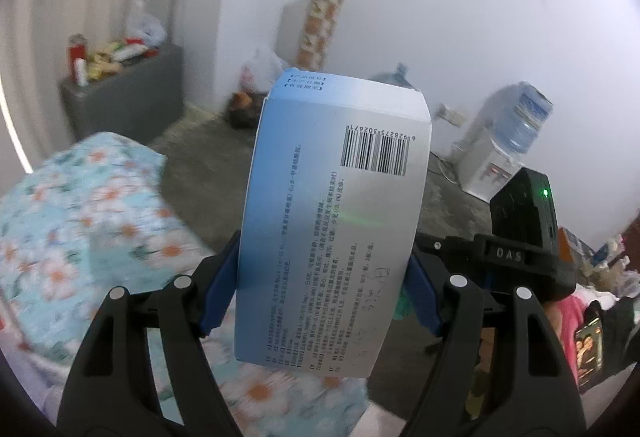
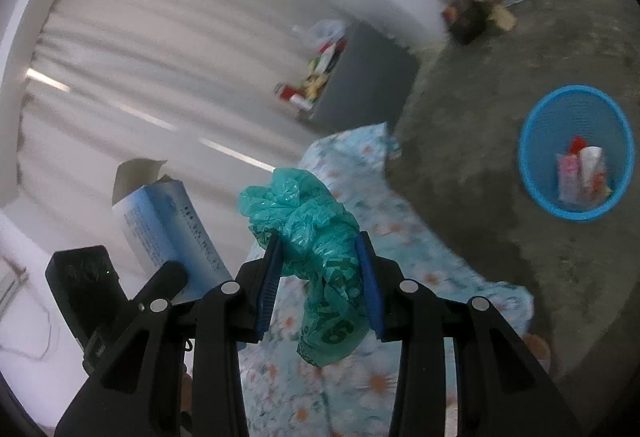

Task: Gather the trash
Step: 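Carry both items to the wastebasket and open both tools to drop them, then move both tools back from the wastebasket to the remaining trash on the bed, then grasp the clear Pepsi bottle with the right tool while the left tool grasps tissue, then lift the Pepsi bottle with the right tool while the left tool holds the tissue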

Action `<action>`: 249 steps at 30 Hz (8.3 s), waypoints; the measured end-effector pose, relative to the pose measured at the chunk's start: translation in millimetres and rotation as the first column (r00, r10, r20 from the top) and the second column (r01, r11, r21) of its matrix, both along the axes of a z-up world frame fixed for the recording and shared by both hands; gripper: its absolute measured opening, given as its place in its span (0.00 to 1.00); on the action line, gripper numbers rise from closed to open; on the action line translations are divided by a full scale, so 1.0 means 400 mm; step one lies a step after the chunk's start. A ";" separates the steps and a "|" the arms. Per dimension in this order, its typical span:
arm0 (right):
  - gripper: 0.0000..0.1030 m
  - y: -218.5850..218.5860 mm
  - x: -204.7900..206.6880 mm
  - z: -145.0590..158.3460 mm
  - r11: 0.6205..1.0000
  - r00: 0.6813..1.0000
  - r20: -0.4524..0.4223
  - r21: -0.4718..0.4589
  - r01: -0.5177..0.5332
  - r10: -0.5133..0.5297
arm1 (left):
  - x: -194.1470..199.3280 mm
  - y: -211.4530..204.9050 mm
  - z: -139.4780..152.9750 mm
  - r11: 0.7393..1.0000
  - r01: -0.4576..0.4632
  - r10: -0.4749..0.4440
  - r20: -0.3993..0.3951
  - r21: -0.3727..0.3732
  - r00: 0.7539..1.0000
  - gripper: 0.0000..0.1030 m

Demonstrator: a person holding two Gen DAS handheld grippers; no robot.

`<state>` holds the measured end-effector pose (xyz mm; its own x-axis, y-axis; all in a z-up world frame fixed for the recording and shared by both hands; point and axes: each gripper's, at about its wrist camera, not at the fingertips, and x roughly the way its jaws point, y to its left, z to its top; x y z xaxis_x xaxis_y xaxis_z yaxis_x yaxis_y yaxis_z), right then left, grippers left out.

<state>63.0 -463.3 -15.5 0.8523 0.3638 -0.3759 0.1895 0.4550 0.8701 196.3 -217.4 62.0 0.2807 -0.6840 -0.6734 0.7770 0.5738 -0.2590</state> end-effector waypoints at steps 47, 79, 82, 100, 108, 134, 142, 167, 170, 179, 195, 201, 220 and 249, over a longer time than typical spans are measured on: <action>0.73 -0.138 -0.032 -0.137 0.946 0.902 -0.318 -0.234 0.225 -0.293 | 0.027 -0.312 -0.029 0.994 0.039 -0.035 -0.035 0.103 0.999 0.81; 0.73 0.438 0.121 0.089 0.885 0.915 -0.215 -0.254 -0.390 0.342 | -0.236 0.557 0.030 0.918 -0.396 0.393 0.092 0.018 0.915 0.83; 0.73 0.474 0.138 0.082 0.872 0.895 -0.212 -0.227 -0.435 0.391 | -0.258 0.599 -0.003 0.900 -0.434 0.431 0.068 0.038 0.900 0.83; 0.73 0.734 0.273 0.088 0.742 0.777 -0.216 -0.234 -0.629 0.591 | -0.210 0.832 -0.118 0.790 -0.612 0.613 -0.039 0.041 0.789 0.83; 0.73 0.799 0.358 0.114 0.701 0.763 -0.231 -0.301 -0.647 0.604 | -0.171 0.863 -0.122 0.791 -0.612 0.611 -0.028 -0.027 0.791 0.82; 0.73 0.882 0.434 0.084 0.571 0.670 -0.312 -0.356 -0.739 0.673 | -0.058 0.864 -0.208 0.744 -0.666 0.668 -0.037 0.056 0.743 0.00; 0.69 0.961 0.448 0.051 0.403 0.598 -0.408 -0.469 -0.786 0.690 | -0.147 0.883 -0.116 0.776 -0.629 0.627 -0.047 -0.046 0.778 0.00; 0.67 0.558 0.081 0.049 0.690 0.785 -0.452 -0.401 -0.603 0.423 | -0.224 0.914 0.023 0.821 -0.553 0.547 -0.080 -0.141 0.833 0.00; 0.67 0.573 0.088 0.040 0.687 0.778 -0.467 -0.396 -0.609 0.420 | -0.214 0.879 0.008 0.839 -0.527 0.517 -0.100 -0.137 0.850 0.00; 0.71 0.606 0.111 0.054 0.651 0.773 -0.469 -0.432 -0.623 0.428 | -0.161 0.765 -0.138 0.876 -0.483 0.478 -0.147 0.003 0.866 0.00; 0.71 0.708 0.246 0.045 0.588 0.755 -0.481 -0.479 -0.652 0.446 | -0.150 0.713 -0.226 0.882 -0.455 0.469 -0.131 0.121 0.874 0.00; 0.65 0.722 0.259 0.025 0.573 0.749 -0.509 -0.489 -0.658 0.425 | -0.143 0.706 -0.224 0.883 -0.446 0.462 -0.113 0.144 0.879 0.00; 0.63 0.704 0.259 0.018 0.618 0.763 -0.476 -0.458 -0.639 0.437 | -0.145 0.696 -0.212 0.885 -0.443 0.458 -0.090 0.145 0.884 0.00; 0.60 0.623 0.229 0.065 0.742 0.822 -0.340 -0.365 -0.563 0.457 | -0.156 0.686 -0.155 0.886 -0.453 0.460 -0.061 0.095 0.886 0.00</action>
<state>154.4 -214.0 10.4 0.4638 0.4745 -0.7482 -0.0257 0.8513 0.5240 134.0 57.0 0.0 0.4932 -0.4393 -0.7509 0.4031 0.8803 -0.2502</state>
